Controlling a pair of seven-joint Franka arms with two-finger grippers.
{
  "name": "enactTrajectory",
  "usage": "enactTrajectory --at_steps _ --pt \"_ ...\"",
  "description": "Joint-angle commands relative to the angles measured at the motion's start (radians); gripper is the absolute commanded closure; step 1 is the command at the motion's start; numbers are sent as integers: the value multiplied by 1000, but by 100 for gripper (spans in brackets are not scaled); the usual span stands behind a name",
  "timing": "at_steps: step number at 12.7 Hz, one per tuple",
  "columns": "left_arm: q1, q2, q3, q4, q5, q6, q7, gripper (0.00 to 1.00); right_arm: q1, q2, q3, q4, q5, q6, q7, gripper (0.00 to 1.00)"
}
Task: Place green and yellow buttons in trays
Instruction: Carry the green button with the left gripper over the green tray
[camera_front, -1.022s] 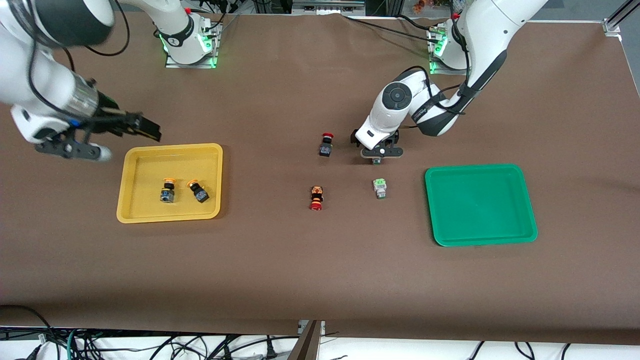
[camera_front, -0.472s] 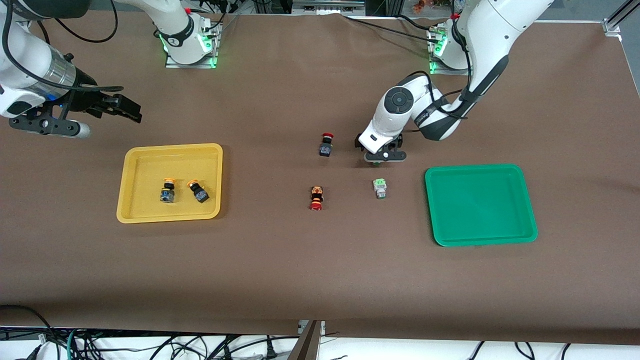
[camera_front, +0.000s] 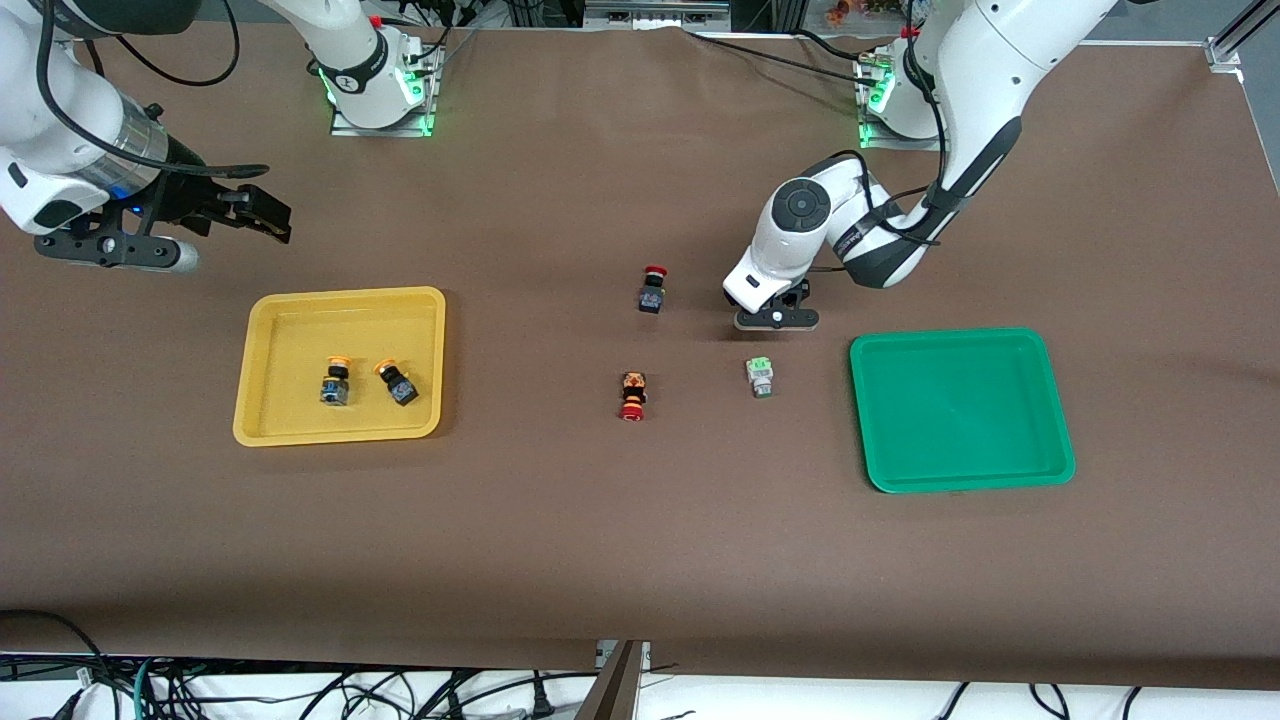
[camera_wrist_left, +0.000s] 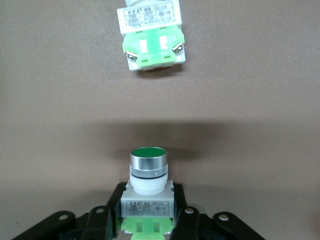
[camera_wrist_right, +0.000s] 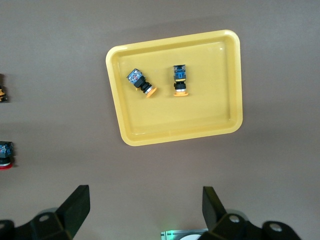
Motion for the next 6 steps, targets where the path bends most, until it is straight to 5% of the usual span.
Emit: enactTrajectory --at_steps 1,6 --pt "7 -29 -1 17 34 -11 -8 100 -181 -22 148 -14 -12 10 -61 1" --pt "90 -83 120 118 -79 -88 336 100 -187 16 148 58 -11 7 -55 1"
